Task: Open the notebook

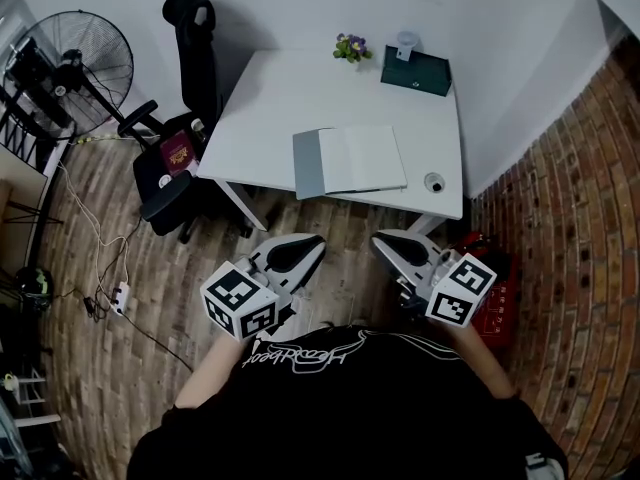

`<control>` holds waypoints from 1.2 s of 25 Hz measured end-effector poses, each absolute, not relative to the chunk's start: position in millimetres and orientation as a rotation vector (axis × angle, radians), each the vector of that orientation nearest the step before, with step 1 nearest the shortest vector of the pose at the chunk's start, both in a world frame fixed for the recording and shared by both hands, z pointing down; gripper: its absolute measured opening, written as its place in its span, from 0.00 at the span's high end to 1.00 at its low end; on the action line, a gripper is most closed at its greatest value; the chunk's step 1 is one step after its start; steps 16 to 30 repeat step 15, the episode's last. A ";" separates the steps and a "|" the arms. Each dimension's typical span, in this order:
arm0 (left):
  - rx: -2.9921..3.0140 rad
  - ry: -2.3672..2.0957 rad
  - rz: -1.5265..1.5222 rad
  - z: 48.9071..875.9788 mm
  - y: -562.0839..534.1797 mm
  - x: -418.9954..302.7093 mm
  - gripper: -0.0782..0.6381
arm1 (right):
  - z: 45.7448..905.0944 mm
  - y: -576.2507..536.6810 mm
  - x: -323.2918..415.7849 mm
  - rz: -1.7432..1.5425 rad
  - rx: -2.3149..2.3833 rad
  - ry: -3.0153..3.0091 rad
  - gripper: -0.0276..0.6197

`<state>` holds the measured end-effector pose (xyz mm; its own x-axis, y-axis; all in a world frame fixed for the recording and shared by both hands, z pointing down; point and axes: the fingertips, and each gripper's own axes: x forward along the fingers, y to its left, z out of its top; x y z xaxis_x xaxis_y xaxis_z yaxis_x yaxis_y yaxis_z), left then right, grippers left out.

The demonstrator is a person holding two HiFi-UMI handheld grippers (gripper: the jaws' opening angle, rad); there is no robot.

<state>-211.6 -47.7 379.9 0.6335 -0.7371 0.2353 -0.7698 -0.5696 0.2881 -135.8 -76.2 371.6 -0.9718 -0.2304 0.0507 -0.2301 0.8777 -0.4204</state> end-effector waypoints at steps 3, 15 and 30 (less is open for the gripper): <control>2.475 -1.208 0.105 382.0 -50.3 -214.9 0.83 | 373.5 -75.9 -136.5 -0.685 -0.372 3.047 0.95; 2.495 -1.231 0.155 384.8 -51.6 -232.8 0.83 | 374.2 -73.4 -148.6 -0.656 -0.403 3.076 0.95; 2.495 -1.231 0.155 384.8 -51.6 -232.8 0.83 | 374.2 -73.4 -148.6 -0.656 -0.403 3.076 0.95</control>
